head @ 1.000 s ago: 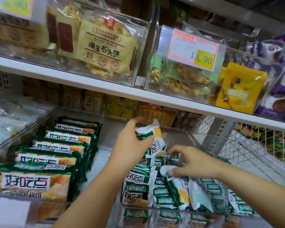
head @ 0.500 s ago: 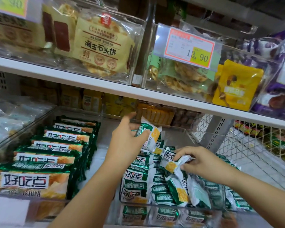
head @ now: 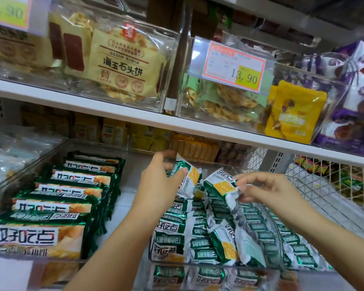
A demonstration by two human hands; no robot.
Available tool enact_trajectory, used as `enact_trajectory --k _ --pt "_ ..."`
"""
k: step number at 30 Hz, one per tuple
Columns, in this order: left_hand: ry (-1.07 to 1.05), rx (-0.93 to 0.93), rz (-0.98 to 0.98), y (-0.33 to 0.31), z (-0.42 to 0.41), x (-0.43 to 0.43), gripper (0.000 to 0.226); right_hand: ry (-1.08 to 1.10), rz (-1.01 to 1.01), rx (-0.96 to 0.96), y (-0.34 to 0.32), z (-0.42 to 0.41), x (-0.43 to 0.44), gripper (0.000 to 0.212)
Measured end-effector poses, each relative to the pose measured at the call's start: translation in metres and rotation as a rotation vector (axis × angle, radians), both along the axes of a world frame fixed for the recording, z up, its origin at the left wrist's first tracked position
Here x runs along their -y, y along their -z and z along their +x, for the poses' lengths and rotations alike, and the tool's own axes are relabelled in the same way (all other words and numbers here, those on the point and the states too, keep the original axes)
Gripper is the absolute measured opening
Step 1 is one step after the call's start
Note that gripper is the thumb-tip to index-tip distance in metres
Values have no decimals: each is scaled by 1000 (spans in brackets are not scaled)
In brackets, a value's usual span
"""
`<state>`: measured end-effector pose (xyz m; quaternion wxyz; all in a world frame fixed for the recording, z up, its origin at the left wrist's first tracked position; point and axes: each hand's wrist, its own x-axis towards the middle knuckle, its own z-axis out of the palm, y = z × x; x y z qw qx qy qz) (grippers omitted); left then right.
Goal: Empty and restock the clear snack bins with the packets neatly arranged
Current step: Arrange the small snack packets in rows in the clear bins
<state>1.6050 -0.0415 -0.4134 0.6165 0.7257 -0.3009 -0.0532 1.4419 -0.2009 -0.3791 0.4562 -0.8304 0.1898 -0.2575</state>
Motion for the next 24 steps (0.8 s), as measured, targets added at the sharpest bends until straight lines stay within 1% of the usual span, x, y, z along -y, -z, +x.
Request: enact_trajectory --k 2,3,5,7,9,11,16,20,22,24 --pt "-6 -2 6 -1 1 0 47 -12 -36 6 -4 1 -5 10" --pt "-10 0 7 -1 1 0 43 -11 -75 0 -5 2 -8 12" --pt "-11 5 -5 0 0 1 32 8 -129 -26 -3 3 -12 24" --pt "-9 21 -3 1 0 1 22 10 -145 -62 0 5 -17 28" --pt "3 33 14 2 -1 0 16 -27 -137 -87 2 7 -19 29" --pt "26 45 40 3 0 0 12 -91 -154 -113 0 9 -23 26" --pt "99 23 57 3 0 1 11 -240 -341 -174 -6 9 -27 22" --pt "182 14 15 -1 0 -1 3 -294 -478 -138 -7 10 -28 27" --pt "248 -6 -6 -4 0 -3 7 -294 -482 -125 -8 10 -29 31" --pt "367 -64 -31 -7 0 -6 29 -287 -456 -108 -8 10 -30 33"
